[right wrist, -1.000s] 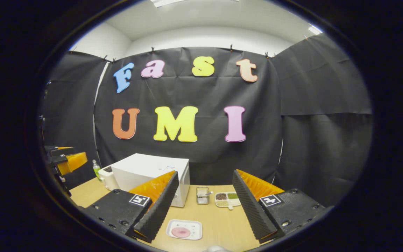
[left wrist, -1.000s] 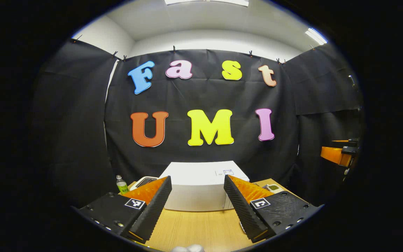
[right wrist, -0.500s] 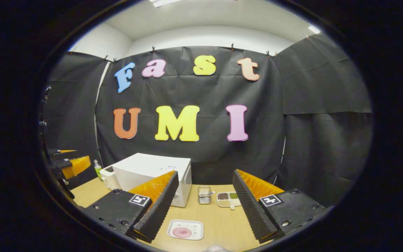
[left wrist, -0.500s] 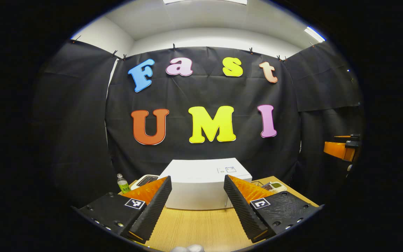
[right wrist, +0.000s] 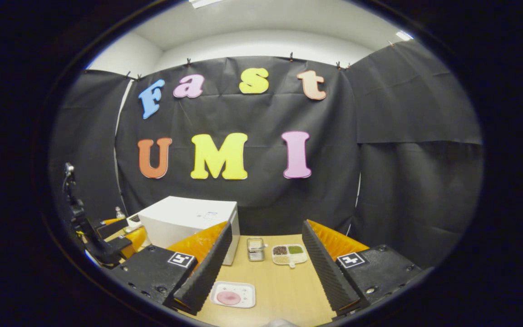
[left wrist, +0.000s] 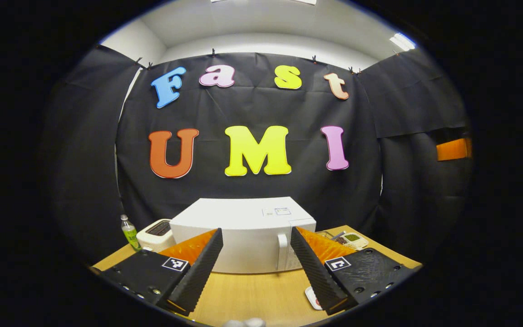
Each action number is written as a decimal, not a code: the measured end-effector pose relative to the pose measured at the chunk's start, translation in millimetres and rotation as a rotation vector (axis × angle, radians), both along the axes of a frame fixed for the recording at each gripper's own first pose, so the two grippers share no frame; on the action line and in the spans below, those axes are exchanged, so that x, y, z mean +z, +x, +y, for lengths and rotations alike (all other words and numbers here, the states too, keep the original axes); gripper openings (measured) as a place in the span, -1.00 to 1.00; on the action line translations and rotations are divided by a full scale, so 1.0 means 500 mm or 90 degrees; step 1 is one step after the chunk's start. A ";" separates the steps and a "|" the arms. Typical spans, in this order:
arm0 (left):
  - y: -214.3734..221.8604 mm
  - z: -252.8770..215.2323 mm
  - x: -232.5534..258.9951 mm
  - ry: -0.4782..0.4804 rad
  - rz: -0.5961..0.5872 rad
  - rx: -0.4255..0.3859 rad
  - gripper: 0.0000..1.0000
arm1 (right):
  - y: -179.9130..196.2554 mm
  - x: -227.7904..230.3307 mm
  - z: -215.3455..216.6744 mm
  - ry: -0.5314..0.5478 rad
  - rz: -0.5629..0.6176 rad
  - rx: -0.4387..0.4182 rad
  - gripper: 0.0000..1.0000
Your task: Open the microwave oven with the left hand, put the food in, and close the microwave oven.
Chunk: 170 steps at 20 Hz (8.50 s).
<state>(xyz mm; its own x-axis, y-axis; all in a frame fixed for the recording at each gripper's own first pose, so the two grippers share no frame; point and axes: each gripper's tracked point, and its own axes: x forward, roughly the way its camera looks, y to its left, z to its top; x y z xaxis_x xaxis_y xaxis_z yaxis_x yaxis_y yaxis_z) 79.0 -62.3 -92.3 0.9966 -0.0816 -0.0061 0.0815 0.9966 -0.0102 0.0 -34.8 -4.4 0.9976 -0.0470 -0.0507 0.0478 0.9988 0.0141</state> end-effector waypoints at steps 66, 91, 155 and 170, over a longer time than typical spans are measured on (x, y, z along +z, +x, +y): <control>-0.214 0.378 -0.290 0.094 0.176 0.192 0.90 | -0.018 -0.217 0.213 -0.027 0.144 0.150 0.99; -0.342 0.343 -0.120 0.061 0.169 0.344 0.90 | 0.173 -0.823 0.129 0.125 0.583 0.229 0.19; -0.258 0.482 -0.113 -0.003 0.089 0.161 0.90 | 0.151 -0.854 0.305 0.415 0.715 -0.015 -0.93; -0.244 0.429 -0.029 0.042 0.068 0.124 0.90 | 0.206 -0.674 0.477 0.564 0.503 0.147 -0.94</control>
